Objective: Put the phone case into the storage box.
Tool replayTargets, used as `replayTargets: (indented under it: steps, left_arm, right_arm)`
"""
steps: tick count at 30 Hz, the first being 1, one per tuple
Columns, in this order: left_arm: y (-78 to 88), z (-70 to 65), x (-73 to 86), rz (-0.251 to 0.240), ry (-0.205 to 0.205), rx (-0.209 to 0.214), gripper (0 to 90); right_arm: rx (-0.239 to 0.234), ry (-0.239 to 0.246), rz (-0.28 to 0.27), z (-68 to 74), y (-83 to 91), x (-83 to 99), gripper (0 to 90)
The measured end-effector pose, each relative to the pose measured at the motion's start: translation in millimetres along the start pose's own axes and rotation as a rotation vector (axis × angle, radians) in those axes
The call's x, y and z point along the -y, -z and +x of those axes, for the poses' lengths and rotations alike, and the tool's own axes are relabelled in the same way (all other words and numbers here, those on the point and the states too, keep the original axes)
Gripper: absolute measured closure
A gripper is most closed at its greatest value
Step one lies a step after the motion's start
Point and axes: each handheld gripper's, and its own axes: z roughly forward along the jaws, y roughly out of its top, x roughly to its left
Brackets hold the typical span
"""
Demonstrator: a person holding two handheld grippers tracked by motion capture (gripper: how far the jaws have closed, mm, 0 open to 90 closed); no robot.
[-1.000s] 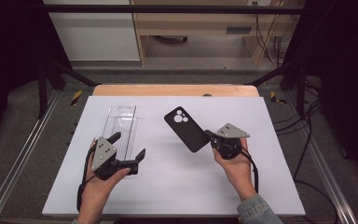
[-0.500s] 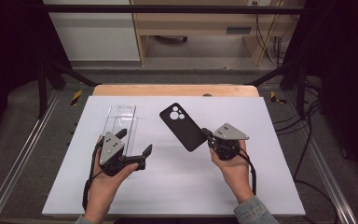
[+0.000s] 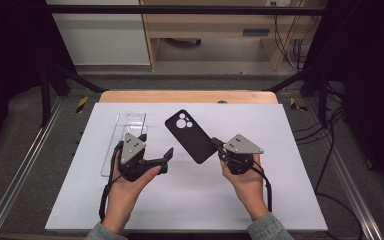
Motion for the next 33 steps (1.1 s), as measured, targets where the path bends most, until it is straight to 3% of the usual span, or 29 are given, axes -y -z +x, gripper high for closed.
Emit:
replayTargets:
  steps: [8, 13, 18, 23, 24, 26, 28, 33]
  left_arm:
    - [-7.8, -1.7, -6.9, 0.021, 0.048, -0.019, 16.9]
    - [-12.5, -4.0, -12.3, 0.035, 0.055, -0.02, 20.7]
    - [-15.2, -2.2, -17.7, 0.043, 0.03, -0.031, 23.6]
    - [-19.4, 9.0, -28.8, 0.071, -0.027, -0.046, 27.8]
    - [-21.0, 11.3, -31.8, 0.076, -0.037, -0.047, 32.2]
    - [-23.8, 15.5, -38.3, 0.095, -0.067, -0.041, 33.5]
    - [-28.2, 21.4, -48.8, 0.125, -0.105, -0.03, 40.5]
    - [-34.1, 27.4, -61.3, 0.173, -0.143, 0.004, 48.7]
  right_arm:
    - [0.002, 0.018, -0.025, 3.7, 2.7, -3.1, 90.0]
    - [0.002, 0.027, -0.036, 5.1, 3.9, -3.6, 90.0]
    - [-0.008, 0.032, -0.045, 6.6, 5.9, -4.2, 90.0]
    - [-0.012, 0.036, -0.049, 7.9, 7.9, -4.0, 90.0]
    - [-0.015, 0.042, -0.051, 8.5, 8.9, -4.2, 90.0]
    - [-0.015, 0.046, -0.053, 8.6, 9.4, -4.4, 90.0]
    - [-0.016, 0.053, -0.056, 9.3, 11.2, -5.1, 90.0]
    - [-0.021, 0.066, -0.057, 10.3, 13.0, -5.1, 90.0]
